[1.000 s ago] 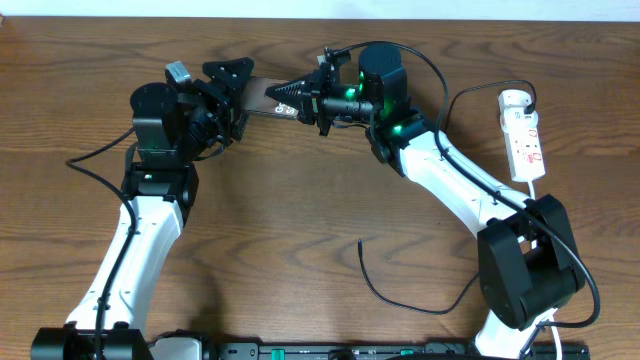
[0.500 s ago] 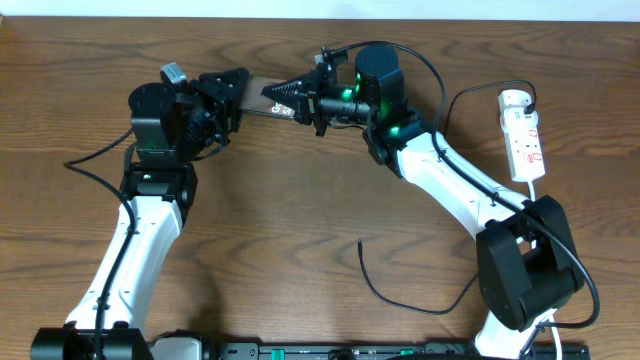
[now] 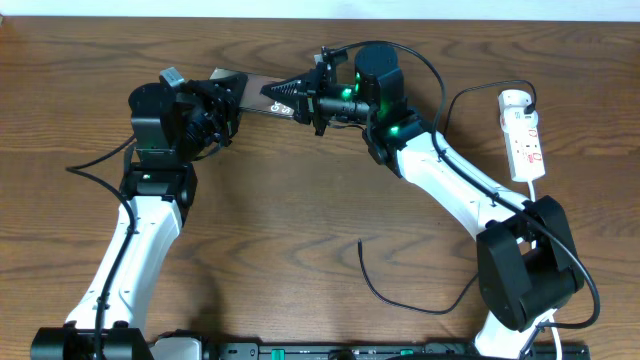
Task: Plug charger to phone and switch on socket
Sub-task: 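Move the left gripper onto the phone's edge and close on it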
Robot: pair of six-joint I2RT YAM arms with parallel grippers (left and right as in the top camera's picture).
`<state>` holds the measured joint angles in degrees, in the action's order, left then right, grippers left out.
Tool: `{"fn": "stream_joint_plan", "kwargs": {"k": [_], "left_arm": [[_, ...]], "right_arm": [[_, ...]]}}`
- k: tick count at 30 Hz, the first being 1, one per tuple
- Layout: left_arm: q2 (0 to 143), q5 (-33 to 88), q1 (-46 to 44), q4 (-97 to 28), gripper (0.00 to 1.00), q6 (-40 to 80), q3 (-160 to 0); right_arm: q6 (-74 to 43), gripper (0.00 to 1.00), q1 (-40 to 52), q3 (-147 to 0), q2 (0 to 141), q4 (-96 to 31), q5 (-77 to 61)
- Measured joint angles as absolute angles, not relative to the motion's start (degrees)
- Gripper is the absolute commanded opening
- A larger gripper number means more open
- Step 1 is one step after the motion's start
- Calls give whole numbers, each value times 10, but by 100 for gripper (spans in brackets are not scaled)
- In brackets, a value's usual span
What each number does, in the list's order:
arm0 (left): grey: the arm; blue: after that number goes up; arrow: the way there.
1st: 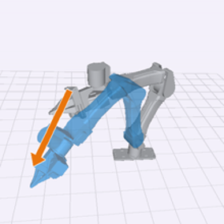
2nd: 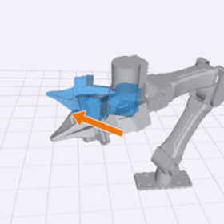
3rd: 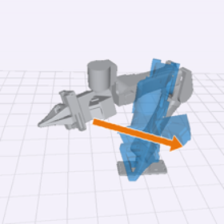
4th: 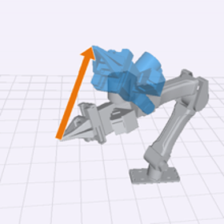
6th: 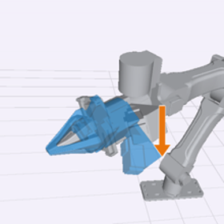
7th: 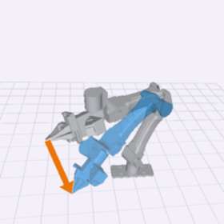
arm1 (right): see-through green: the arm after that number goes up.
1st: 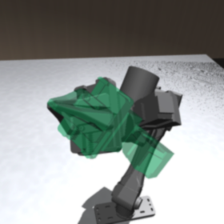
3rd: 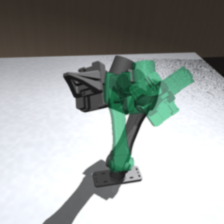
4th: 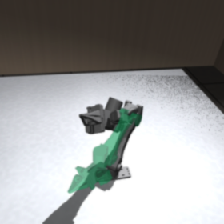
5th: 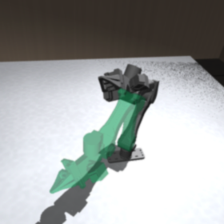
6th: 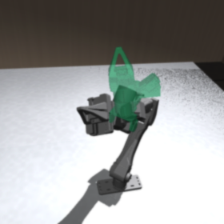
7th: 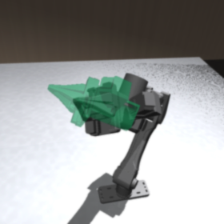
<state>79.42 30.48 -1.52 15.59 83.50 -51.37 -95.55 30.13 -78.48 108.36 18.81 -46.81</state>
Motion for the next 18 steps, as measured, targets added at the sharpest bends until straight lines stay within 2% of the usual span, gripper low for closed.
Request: {"fn": "stream_joint_plan", "kwargs": {"k": [1, 5, 18], "left_arm": [[794, 305, -15, 155, 14, 839, -514], [794, 305, -13, 157, 8, 858, -514], [794, 305, -13, 161, 8, 877, -514]], "right_arm": [[-955, 1, 302, -787, 1084, 183, -468], [-961, 1, 303, -788, 1084, 178, -466], [-976, 1, 304, -788, 1084, 178, -465]]}}
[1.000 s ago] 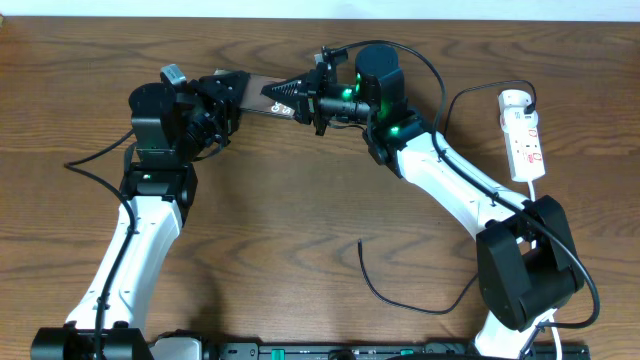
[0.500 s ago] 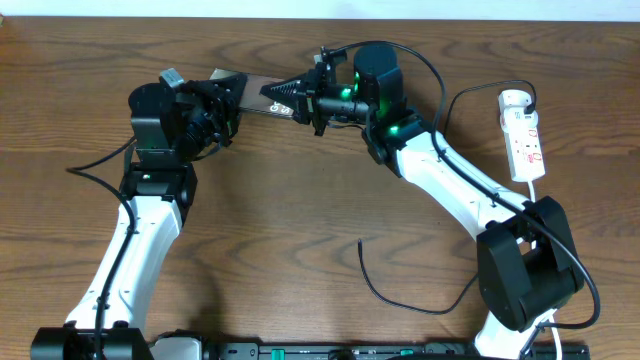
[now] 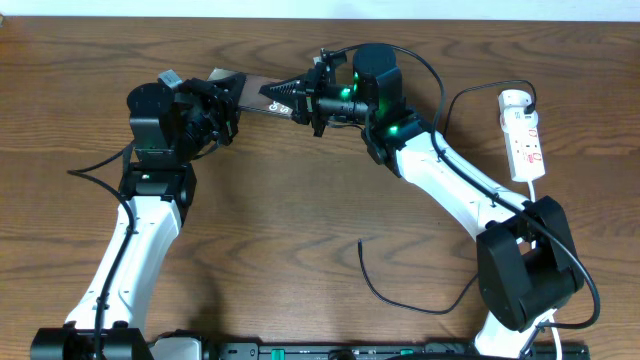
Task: Plug charger to phone and switch on socket
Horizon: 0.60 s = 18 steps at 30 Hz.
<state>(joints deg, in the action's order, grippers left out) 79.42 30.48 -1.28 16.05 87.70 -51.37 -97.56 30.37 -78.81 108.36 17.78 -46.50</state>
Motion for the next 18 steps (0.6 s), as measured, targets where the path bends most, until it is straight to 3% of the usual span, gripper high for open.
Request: {"fn": "stream_joint_plan", "kwargs": {"k": [18], "left_arm": [[794, 305, -13, 161, 8, 877, -514]], "right_arm": [[-976, 1, 304, -788, 1083, 178, -465]]}}
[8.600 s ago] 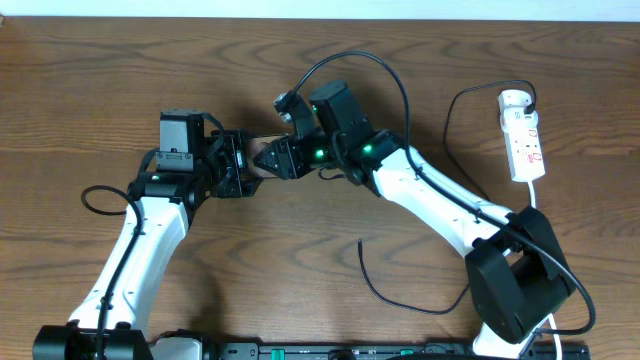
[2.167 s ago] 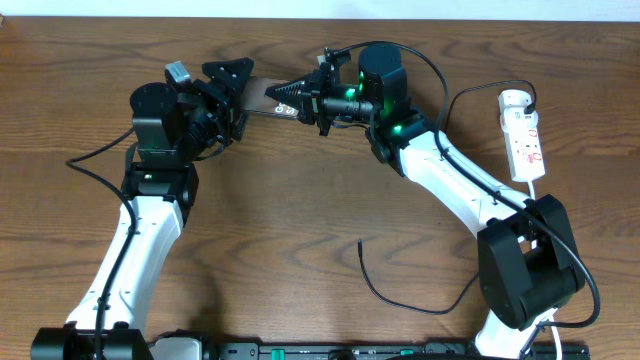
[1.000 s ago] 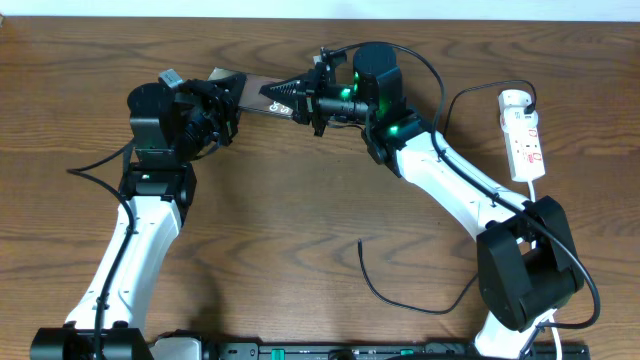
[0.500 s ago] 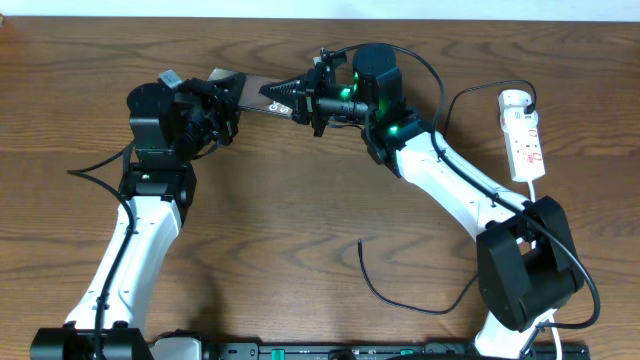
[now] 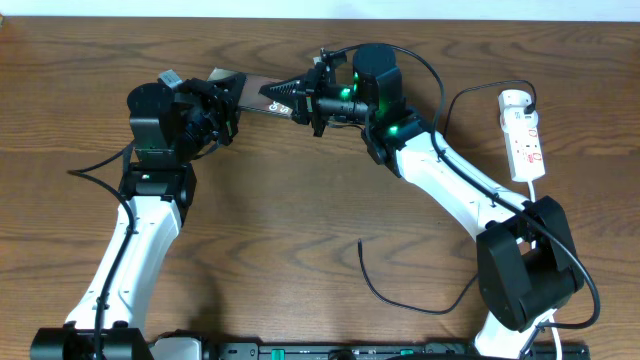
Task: Plug charger to phone and switch on socket
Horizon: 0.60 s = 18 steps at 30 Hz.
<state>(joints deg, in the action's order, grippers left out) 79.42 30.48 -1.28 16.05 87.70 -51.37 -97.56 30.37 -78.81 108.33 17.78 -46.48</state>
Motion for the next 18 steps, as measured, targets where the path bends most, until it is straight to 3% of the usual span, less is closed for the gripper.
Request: {"fn": "stream_joint_plan", "kwargs": {"k": [18], "left_arm": [[794, 301, -13, 161, 8, 877, -514]], "right_arm": [[-977, 1, 304, -788, 1084, 178, -463]]}}
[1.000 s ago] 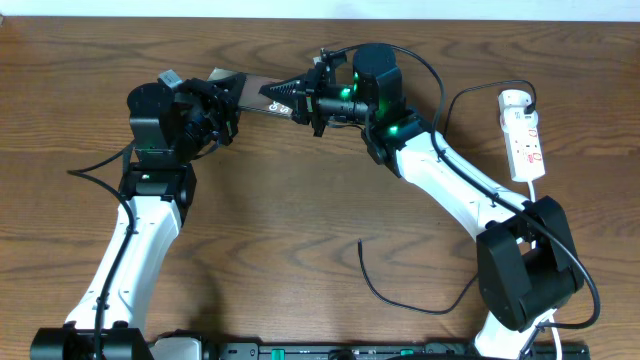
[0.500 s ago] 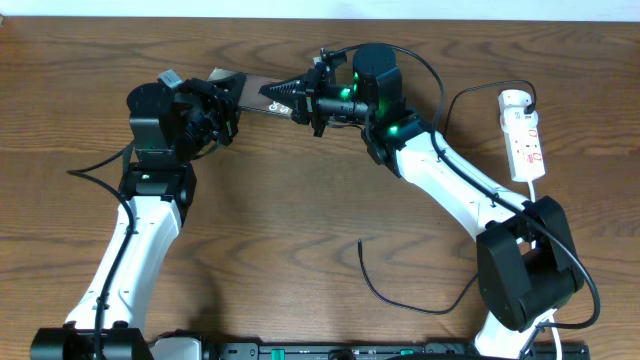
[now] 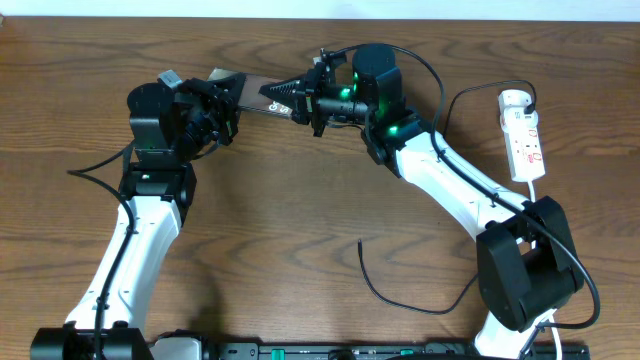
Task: Plug charger to phone and switch on socket
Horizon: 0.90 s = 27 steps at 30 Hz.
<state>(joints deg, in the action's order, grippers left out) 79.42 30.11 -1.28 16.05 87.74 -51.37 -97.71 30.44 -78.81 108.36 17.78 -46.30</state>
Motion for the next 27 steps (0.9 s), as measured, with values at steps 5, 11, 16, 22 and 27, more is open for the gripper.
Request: {"fn": "stream_joint_plan", "kwargs": {"k": [5, 11, 16, 22, 27], "left_arm": [[794, 300, -13, 160, 8, 895, -514], [794, 298, -13, 160, 8, 902, -514], [794, 298, -13, 159, 8, 912, -514], [794, 298, -13, 158, 7, 919, -514], [794, 297, -13, 158, 7, 921, -514]], "right_arm": [[-977, 1, 305, -788, 1084, 178, -462], [-978, 1, 306, -788, 1084, 178, -460], [-979, 1, 306, -788, 1083, 178, -459], [-981, 1, 306, -788, 1083, 178, -458], [-981, 1, 306, -788, 1083, 178, -458]]}}
